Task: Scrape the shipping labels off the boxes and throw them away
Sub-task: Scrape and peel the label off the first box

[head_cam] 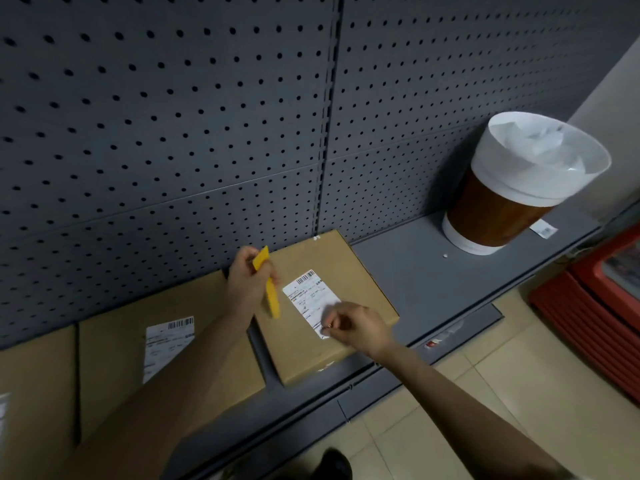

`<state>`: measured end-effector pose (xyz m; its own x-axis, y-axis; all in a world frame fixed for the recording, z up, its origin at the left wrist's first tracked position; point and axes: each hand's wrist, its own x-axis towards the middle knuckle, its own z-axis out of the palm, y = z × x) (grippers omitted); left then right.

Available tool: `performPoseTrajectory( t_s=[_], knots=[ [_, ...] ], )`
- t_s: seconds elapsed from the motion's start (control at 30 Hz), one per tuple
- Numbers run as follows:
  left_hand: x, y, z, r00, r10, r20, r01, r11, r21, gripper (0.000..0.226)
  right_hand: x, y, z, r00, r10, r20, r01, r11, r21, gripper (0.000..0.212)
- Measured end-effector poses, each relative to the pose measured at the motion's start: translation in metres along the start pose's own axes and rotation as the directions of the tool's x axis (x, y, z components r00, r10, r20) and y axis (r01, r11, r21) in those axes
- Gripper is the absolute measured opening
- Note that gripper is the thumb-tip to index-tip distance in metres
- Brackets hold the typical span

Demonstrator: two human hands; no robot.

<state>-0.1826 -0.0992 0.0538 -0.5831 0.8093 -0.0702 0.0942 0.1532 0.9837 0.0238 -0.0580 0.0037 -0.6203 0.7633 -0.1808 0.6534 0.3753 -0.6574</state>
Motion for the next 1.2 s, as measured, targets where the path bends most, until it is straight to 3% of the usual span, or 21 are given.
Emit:
performPoseTrajectory(
  t_s=[0.23, 0.53, 0.7, 0.83, 1.03, 1.2],
  knots=[
    [0.0, -0.046, 0.001, 0.989, -0.139, 0.059, 0.109, 0.929, 0.355, 0.012, 0.002, 0.004, -0.001, 0.975, -0.193, 0.108, 0.201, 0.977, -0.072, 0.013],
    [-0.002, -0.054, 0.022, 0.973, -0.21, 0.098, 0.126, 0.834, 0.538, 0.021, -0.001, 0.005, 0.001, 0.959, -0.262, 0.105, 0.28, 0.931, -0.234, 0.01],
    [-0.002, -0.055, 0.029, 0.974, -0.207, 0.087, 0.107, 0.768, 0.631, 0.02, 0.002, 0.002, -0.01, 0.983, -0.18, 0.024, 0.182, 0.98, -0.081, 0.009],
    [0.0, -0.057, 0.028, 0.97, -0.215, 0.115, 0.094, 0.767, 0.635, 0.019, 0.01, -0.003, -0.016, 0.973, -0.217, 0.073, 0.225, 0.967, -0.119, 0.006],
    [0.003, -0.059, 0.027, 0.965, -0.216, 0.146, 0.082, 0.785, 0.614, 0.017, 0.042, -0.002, -0.036, 0.983, -0.177, -0.053, 0.166, 0.971, -0.171, 0.01],
    [0.004, -0.06, 0.027, 0.967, -0.21, 0.144, 0.077, 0.781, 0.62, 0.018, 0.056, 0.008, -0.063, 0.966, -0.061, -0.252, 0.047, 0.997, -0.063, 0.01]
  ],
)
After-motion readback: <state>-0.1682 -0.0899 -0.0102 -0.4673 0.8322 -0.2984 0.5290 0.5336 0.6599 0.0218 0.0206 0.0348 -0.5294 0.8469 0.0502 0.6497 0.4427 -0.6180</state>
